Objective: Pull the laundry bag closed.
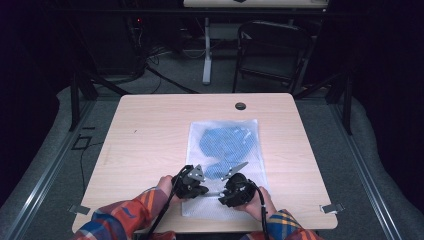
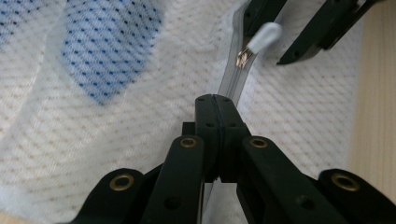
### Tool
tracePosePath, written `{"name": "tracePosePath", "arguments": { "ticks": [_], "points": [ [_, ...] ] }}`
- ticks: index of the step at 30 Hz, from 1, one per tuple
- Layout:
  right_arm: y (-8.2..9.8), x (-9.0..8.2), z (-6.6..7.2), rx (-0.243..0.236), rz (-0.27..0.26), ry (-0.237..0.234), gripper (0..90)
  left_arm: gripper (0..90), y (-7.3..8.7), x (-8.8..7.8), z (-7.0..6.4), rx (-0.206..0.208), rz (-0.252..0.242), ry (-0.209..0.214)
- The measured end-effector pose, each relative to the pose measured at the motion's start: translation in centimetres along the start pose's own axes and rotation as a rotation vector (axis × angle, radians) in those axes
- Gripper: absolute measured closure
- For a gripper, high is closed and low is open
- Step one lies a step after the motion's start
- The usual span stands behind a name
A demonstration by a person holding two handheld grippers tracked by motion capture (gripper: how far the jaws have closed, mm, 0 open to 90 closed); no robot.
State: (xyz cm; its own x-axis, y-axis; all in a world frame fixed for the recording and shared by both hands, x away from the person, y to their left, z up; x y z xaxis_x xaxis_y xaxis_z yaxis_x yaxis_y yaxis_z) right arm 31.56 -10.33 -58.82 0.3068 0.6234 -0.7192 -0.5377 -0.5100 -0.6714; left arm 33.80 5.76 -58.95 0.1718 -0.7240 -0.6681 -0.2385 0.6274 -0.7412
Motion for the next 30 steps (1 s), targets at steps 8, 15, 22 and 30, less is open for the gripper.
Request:
{"name": "tracePosePath", "arguments": {
  "ticks": [8, 15, 22, 30],
  "points": [
    [0.0, 0.1, -0.2, 0.015, -0.013, 0.006, 71.0, 87.8, -0.2, 1.3, -0.5, 0.015, 0.019, 0.021],
    [-0.2, 1.1, -0.2, 0.037, -0.037, 0.015, 83.5, 90.0, -0.1, 1.3, -0.5, 0.018, 0.018, 0.021],
    [-0.1, 1.1, -0.4, 0.022, -0.034, 0.027, 86.6, 90.0, -0.1, 1.3, -0.5, 0.018, 0.012, 0.021],
    [-0.2, 0.7, -0.3, 0.007, -0.018, 0.030, 87.0, 90.0, 0.0, 1.2, -0.6, 0.027, 0.016, 0.019]
  ]
}}
Point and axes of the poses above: each handheld gripper's, and its own axes: x roughly forward along the jaws, y roughly out of its underside, z roughly to its left, the point moved 4 cm from there along x, roughly forward along the jaws, and after that the axes turned 13 degrees about -z, right-handed, at the moved point
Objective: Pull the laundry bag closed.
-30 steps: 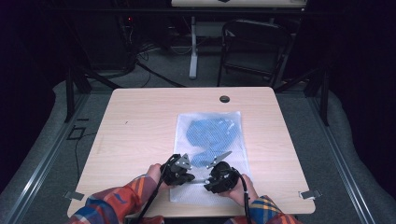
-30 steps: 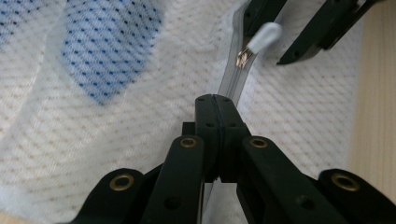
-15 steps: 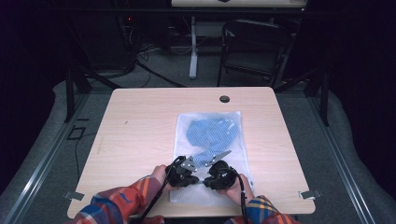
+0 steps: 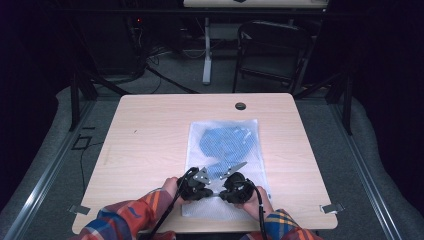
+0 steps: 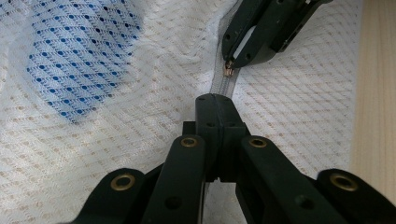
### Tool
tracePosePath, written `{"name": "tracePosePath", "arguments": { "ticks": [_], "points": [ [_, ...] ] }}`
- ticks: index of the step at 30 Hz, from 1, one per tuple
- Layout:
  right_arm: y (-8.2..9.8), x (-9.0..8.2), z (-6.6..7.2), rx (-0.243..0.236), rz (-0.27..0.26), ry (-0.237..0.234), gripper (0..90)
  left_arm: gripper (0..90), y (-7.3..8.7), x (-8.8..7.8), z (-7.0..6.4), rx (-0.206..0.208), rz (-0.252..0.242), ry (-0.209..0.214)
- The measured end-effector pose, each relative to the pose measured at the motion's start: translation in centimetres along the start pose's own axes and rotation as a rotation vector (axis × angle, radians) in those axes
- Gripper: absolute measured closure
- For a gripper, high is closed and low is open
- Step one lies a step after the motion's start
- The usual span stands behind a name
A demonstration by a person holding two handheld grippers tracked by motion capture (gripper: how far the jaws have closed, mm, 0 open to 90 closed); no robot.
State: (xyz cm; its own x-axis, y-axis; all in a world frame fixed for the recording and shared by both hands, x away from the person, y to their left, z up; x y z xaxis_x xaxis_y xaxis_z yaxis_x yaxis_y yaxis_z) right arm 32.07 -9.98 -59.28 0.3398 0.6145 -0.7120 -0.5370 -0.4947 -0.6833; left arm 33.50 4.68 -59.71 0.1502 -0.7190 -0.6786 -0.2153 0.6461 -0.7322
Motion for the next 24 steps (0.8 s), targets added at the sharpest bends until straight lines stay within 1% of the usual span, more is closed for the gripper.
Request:
{"name": "tracePosePath", "arguments": {
  "ticks": [4, 7, 8, 10, 12, 13, 15, 16, 18, 20, 21, 22, 24],
  "points": [
    [0.0, -0.2, -0.1, 0.005, 0.006, -0.008, 87.0, 90.0, 0.1, -0.1, 0.1, -0.004, 0.000, -0.002],
    [0.1, -0.4, -0.3, 0.016, -0.004, -0.008, 87.1, 90.0, 0.1, -0.1, 0.1, -0.005, -0.002, -0.001],
    [0.1, -0.5, -0.4, 0.010, 0.006, -0.009, 87.0, 90.0, 0.1, -0.1, 0.1, -0.006, -0.002, -0.001],
    [0.1, -0.6, -0.4, 0.023, 0.005, -0.013, 87.0, 90.0, 0.1, -0.1, 0.1, -0.005, -0.003, 0.000],
    [0.2, -0.7, -0.5, 0.023, 0.015, -0.012, 87.1, 90.0, 0.1, -0.1, 0.1, -0.006, -0.004, 0.002],
    [0.2, -0.7, -0.5, 0.028, 0.007, -0.012, 87.1, 90.0, 0.1, -0.1, 0.1, -0.006, -0.004, 0.003],
    [0.2, -1.0, -0.7, 0.024, 0.022, -0.015, 87.1, 90.0, 0.1, -0.1, 0.2, -0.005, -0.004, 0.003],
    [0.3, -1.0, -0.7, 0.032, 0.011, -0.011, 87.1, 90.0, 0.1, -0.1, 0.2, -0.005, -0.004, 0.004],
    [0.4, -1.3, -0.9, 0.034, 0.018, -0.010, 87.0, 90.0, 0.1, -0.1, 0.2, -0.006, -0.002, 0.003],
    [0.4, -1.4, -1.1, 0.036, 0.015, -0.008, 87.1, 90.0, 0.1, -0.1, 0.2, -0.006, -0.002, 0.004],
    [0.5, -1.5, -1.1, 0.046, 0.011, -0.007, 87.0, 90.0, 0.1, -0.1, 0.2, -0.007, -0.006, 0.005],
    [0.5, -1.6, -1.3, 0.033, 0.018, -0.008, 87.0, 90.0, 0.1, -0.1, 0.2, -0.007, -0.008, 0.006],
    [0.5, -1.7, -1.3, 0.042, 0.017, -0.003, 87.0, 90.0, 0.1, -0.1, 0.2, -0.003, -0.008, 0.006]
  ]
}}
Point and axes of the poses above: each handheld gripper's, and its own axes: x roughly forward along the jaws, y roughly out of its underside, z roughly to its left, the point moved 4 cm from there along x, roughly forward along the jaws, and after that the axes turned 13 degrees about -z, right-handed, at the moved point
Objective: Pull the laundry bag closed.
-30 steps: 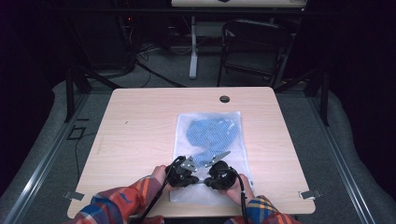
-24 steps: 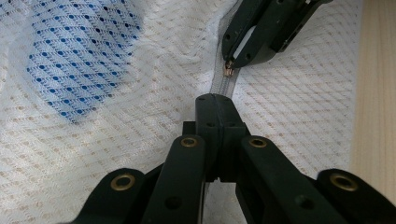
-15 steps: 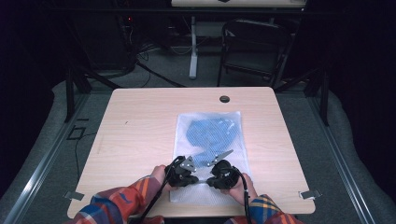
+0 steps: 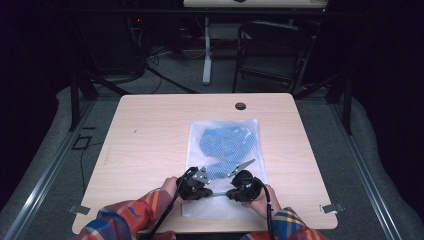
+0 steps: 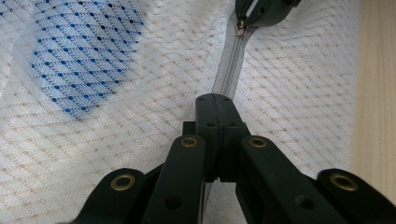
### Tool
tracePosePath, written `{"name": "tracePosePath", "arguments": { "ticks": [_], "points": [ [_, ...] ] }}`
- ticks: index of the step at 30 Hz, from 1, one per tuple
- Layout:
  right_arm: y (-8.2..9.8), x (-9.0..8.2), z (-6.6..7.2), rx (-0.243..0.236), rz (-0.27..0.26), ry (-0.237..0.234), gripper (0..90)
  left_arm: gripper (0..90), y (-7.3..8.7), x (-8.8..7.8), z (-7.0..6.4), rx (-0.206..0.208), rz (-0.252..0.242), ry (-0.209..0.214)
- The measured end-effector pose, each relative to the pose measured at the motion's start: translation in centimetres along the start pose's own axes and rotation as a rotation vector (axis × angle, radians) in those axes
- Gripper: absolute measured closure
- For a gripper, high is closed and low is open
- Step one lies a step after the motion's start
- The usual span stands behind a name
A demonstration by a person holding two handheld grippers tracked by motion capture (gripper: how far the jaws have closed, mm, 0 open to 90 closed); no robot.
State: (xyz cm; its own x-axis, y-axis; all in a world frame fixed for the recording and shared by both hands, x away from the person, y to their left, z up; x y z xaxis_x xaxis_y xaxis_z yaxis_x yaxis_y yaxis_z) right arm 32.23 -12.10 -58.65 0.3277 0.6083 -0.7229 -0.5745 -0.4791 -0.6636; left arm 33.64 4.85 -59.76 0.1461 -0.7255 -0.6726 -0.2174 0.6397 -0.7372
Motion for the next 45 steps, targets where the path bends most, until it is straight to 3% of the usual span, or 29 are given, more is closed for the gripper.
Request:
{"name": "tracePosePath", "arguments": {
  "ticks": [15, 21, 30, 37, 40, 42, 45],
  "points": [
    [0.6, -0.8, -0.8, 0.015, 0.016, 0.004, 87.0, 90.0, 0.1, -0.1, 0.0, -0.006, 0.001, -0.001],
    [0.7, -1.0, -0.9, -0.009, 0.034, 0.008, 87.0, 90.0, 0.1, -0.1, 0.0, -0.006, -0.004, -0.001],
    [1.1, -1.6, -1.6, 0.011, 0.047, 0.017, 87.0, 90.0, 0.1, -0.1, 0.0, -0.008, -0.005, 0.000],
    [1.4, -1.8, -1.9, 0.011, 0.047, 0.029, 87.0, 90.0, 0.1, -0.1, 0.0, -0.002, -0.003, -0.004],
    [1.4, -1.9, -1.9, 0.002, 0.055, 0.033, 86.9, 90.0, 0.1, 0.0, 0.1, 0.018, -0.001, -0.019],
    [1.3, -1.8, -1.9, 0.008, 0.043, 0.035, 86.9, 90.0, 0.0, 0.0, 0.1, 0.017, -0.010, -0.009],
    [1.3, -1.7, -1.8, 0.003, 0.044, 0.040, 86.9, 90.0, -0.6, 0.0, -0.1, 0.013, -0.063, -0.007]
  ]
}}
Point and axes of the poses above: each handheld gripper's, and its own axes: x roughly forward along the jaws, y roughly out of its underside, z roughly to its left, the point moved 4 cm from there along x, roughly forward along the jaws, and after that the axes turned 13 degrees about -z, right-handed, at the moved point
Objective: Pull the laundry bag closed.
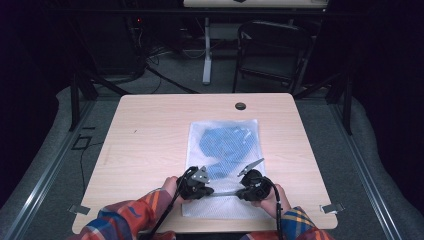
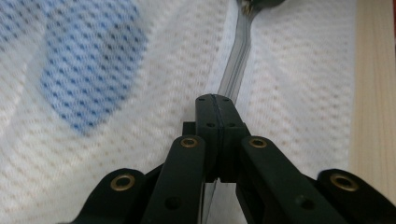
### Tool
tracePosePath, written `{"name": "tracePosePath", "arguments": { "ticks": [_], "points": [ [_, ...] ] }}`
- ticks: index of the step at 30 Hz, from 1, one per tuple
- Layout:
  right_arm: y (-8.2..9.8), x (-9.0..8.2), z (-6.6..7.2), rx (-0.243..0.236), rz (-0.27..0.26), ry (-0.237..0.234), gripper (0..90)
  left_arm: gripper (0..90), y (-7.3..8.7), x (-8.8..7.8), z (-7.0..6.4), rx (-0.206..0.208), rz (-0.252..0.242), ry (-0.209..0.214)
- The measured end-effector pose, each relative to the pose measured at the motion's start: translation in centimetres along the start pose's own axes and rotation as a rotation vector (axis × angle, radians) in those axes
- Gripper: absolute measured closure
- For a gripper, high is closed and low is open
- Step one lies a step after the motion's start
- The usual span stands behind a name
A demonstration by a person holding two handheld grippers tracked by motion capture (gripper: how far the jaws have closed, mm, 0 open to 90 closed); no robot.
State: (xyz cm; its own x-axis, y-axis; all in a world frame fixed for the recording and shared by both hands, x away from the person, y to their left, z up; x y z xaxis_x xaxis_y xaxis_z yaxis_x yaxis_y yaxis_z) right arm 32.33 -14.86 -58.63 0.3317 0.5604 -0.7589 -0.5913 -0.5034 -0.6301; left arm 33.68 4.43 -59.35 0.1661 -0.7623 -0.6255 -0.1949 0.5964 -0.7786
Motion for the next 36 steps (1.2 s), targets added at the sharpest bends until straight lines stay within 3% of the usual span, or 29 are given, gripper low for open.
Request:
{"name": "tracePosePath", "arguments": {
  "ticks": [3, 10, 12, 21, 24, 26, 36],
  "points": [
    [-0.1, 0.1, 0.1, 0.002, 0.002, 0.001, 86.9, 90.0, -0.6, 0.4, -0.1, 0.001, -0.031, 0.003],
    [-0.1, 0.1, 0.1, -0.007, 0.001, -0.003, 86.9, 90.0, -0.8, 2.5, -0.3, -0.004, -0.028, 0.011],
    [0.0, 0.1, 0.1, 0.006, -0.010, -0.001, 86.9, 90.0, -0.8, 2.5, -0.4, 0.012, -0.019, 0.005],
    [0.1, -0.3, -0.1, -0.015, 0.005, 0.004, 87.0, 90.0, -0.8, 2.4, -0.4, 0.017, -0.012, 0.009],
    [0.1, -0.3, 0.0, 0.007, -0.013, 0.001, 87.0, 90.0, -0.8, 2.5, -0.5, 0.025, -0.011, 0.004],
    [0.2, -0.5, -0.2, -0.008, 0.001, 0.010, 87.0, 90.0, -0.8, 2.5, -0.5, 0.027, -0.010, 0.004],
    [0.4, -1.1, -0.8, 0.003, -0.006, 0.019, 87.0, 90.0, -0.8, 2.4, -0.5, 0.033, -0.003, 0.011]
  ]
}}
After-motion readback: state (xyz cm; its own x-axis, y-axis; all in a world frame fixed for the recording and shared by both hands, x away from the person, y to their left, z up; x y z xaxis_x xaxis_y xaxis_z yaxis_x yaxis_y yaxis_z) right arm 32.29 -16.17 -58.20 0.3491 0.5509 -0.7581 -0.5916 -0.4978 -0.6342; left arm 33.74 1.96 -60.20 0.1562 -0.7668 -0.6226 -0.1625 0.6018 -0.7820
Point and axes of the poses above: each handheld gripper's, and its own axes: x roughly forward along the jaws, y roughly out of its underside, z roughly to its left, the point moved 4 cm from there along x, roughly forward along the jaws, and after that the axes turned 13 degrees about -z, right-handed, at the moved point
